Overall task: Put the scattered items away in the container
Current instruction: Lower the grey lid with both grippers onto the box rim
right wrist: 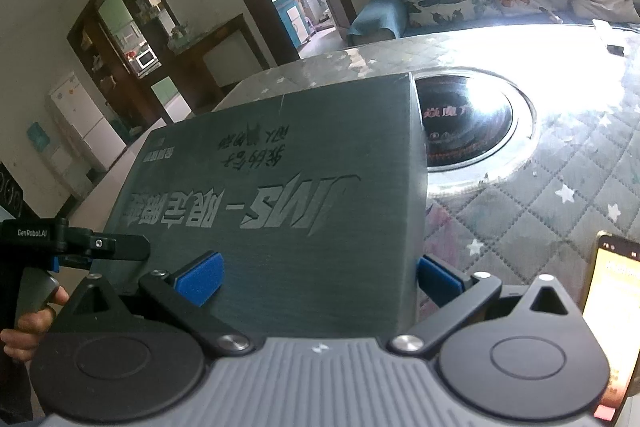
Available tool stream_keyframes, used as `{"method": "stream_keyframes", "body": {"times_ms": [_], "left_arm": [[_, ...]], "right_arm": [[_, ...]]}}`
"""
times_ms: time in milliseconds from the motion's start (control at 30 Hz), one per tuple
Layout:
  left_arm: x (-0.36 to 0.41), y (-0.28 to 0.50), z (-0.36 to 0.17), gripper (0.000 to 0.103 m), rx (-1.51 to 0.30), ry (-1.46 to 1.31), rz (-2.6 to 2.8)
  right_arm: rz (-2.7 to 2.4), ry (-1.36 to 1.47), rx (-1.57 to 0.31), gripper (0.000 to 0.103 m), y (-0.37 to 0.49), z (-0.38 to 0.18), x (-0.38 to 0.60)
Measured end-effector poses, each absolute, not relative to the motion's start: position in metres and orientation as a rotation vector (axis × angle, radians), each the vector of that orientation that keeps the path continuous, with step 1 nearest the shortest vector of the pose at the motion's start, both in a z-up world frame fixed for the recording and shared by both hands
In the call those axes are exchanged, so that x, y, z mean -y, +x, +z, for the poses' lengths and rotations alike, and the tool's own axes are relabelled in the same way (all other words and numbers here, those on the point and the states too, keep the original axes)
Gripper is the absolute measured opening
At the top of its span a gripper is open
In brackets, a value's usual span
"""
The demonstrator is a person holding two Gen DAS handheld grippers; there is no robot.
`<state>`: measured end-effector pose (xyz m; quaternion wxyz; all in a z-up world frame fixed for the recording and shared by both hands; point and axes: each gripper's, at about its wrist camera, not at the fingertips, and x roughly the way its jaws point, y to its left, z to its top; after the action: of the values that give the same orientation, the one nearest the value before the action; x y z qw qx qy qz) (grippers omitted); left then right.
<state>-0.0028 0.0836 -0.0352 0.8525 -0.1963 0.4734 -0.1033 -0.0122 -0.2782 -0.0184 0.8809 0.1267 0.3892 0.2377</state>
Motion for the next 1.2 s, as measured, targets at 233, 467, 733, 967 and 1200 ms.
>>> {"method": "stream_keyframes", "body": {"times_ms": [233,467,733,967,1200], "left_arm": [[-0.083,0.020,-0.033,0.103,-0.986,-0.413,-0.212],[-0.088,0.051,-0.030,0.103,-0.980,-0.428,-0.210],[-0.096,0.087,-0.024,0.103,-0.954,-0.426,-0.189],[-0.105,0.112,-0.030,0.103,-0.959,-0.451,-0.172],[-0.109,0.130,-0.033,0.103,-0.969,-0.455,-0.150]], "right_arm": [[0.487,0.275,-0.801,0.103,0.006,-0.017,0.279],[0.484,0.272,-0.782,0.103,0.036,-0.012,0.278],[0.492,0.280,-0.769,0.103,0.078,-0.009,0.271],[0.493,0.272,-0.771,0.103,0.104,-0.013,0.260],[0.500,0.282,-0.789,0.103,0.126,-0.015,0.256]]}}
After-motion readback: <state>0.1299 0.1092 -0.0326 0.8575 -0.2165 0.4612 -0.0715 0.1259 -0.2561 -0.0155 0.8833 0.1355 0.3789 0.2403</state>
